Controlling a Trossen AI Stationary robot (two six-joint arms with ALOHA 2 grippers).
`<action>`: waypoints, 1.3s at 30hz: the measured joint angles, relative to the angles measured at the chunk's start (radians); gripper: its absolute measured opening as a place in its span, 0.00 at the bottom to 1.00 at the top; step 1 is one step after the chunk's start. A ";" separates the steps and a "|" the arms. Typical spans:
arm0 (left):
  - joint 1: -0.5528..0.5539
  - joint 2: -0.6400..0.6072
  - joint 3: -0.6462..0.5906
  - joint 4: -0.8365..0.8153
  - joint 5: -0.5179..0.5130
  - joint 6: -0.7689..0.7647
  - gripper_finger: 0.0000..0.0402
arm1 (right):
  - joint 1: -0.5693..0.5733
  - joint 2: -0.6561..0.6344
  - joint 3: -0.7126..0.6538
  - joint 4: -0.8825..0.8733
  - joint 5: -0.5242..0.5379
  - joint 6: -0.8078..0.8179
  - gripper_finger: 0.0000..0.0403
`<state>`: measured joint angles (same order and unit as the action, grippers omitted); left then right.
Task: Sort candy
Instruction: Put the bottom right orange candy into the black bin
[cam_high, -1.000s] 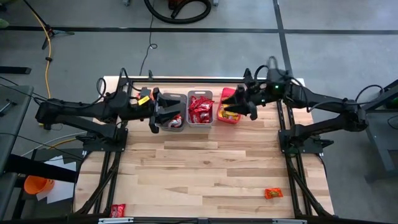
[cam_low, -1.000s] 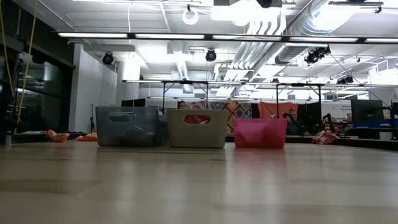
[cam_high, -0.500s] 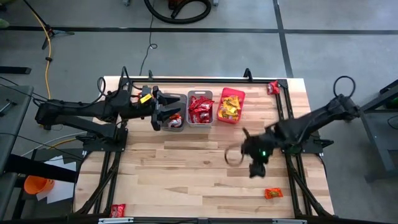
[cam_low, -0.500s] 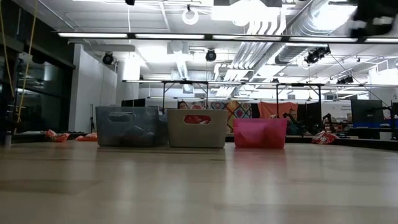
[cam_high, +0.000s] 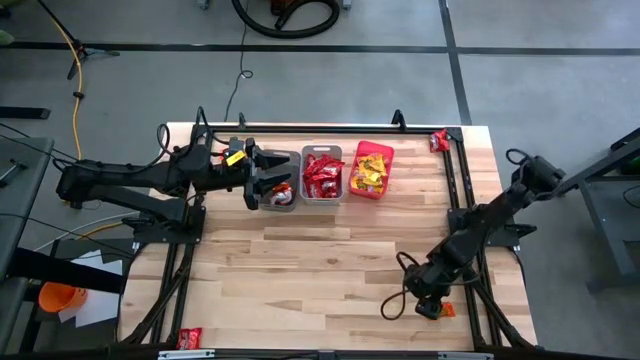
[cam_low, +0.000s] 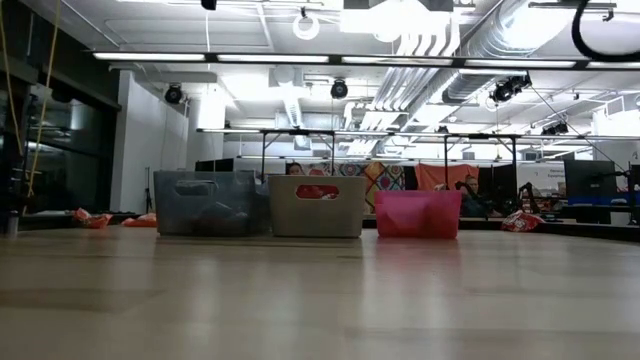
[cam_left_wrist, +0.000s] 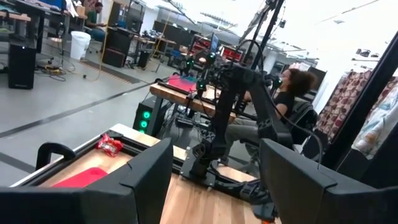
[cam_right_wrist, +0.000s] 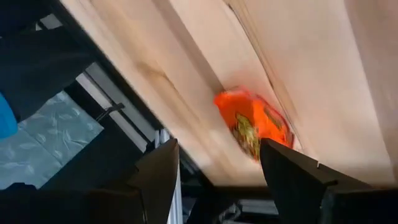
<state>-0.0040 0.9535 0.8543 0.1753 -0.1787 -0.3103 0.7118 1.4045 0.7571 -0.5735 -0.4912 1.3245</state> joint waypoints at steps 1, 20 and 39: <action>0.000 0.000 0.000 0.000 0.000 0.000 0.57 | 0.006 0.013 -0.009 0.025 0.000 -0.001 0.55; 0.000 0.000 0.000 0.001 -0.008 -0.002 0.57 | 0.068 0.196 -0.011 0.075 0.079 -0.049 0.36; 0.006 0.000 0.000 0.001 -0.049 -0.002 0.57 | -0.142 -0.135 0.145 -0.222 0.352 -0.233 0.01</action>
<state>0.0025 0.9535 0.8543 0.1764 -0.2276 -0.3119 0.5699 1.2695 0.9024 -0.7958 -0.1394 1.0916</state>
